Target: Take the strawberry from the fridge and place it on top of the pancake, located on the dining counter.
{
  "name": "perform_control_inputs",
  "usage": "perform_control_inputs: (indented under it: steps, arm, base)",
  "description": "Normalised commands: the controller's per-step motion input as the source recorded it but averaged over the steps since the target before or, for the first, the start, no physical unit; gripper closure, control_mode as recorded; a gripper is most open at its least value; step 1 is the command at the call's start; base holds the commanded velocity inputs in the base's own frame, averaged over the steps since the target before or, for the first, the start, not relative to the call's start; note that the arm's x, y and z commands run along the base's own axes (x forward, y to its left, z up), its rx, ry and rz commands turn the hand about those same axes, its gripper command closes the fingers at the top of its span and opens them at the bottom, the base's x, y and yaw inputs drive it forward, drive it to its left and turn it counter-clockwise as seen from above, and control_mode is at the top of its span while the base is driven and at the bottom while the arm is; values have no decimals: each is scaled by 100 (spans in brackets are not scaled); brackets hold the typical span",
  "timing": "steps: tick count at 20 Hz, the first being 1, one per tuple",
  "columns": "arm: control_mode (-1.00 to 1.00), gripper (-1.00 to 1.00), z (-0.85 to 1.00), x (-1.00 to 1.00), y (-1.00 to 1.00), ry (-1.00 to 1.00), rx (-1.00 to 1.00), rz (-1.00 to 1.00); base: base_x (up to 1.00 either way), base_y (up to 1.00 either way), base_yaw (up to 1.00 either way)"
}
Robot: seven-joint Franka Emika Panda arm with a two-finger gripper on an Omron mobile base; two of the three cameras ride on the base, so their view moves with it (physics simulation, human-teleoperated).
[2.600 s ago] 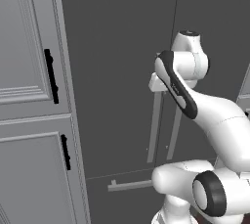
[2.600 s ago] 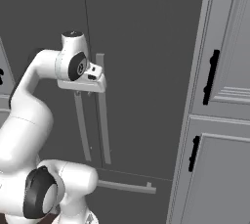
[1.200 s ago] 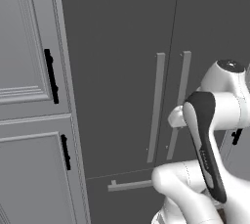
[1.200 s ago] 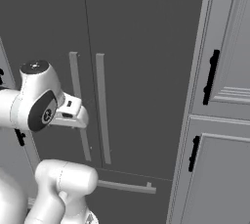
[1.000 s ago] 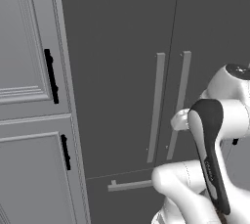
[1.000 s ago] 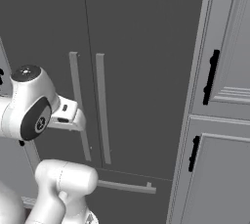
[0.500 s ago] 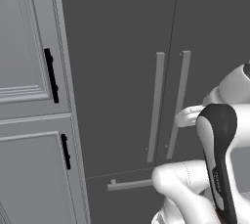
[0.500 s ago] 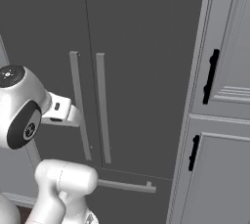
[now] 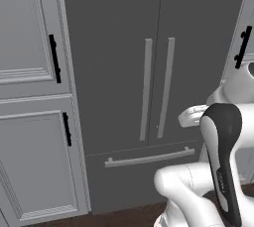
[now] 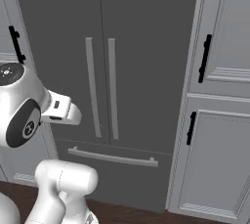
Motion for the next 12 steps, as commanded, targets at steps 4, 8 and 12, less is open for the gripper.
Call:
perform_control_inputs:
  steps: [4,8,12]
  arm:
    - [100,-100,0,0,0,0,0,0]
    - [100,-100,0,0,0,0,0,0]
    - [100,-100,0,0,0,0,0,0]
  base:
    - [-74,-1,0]
    - [-18,-4,0]
    - [13,-10,0]
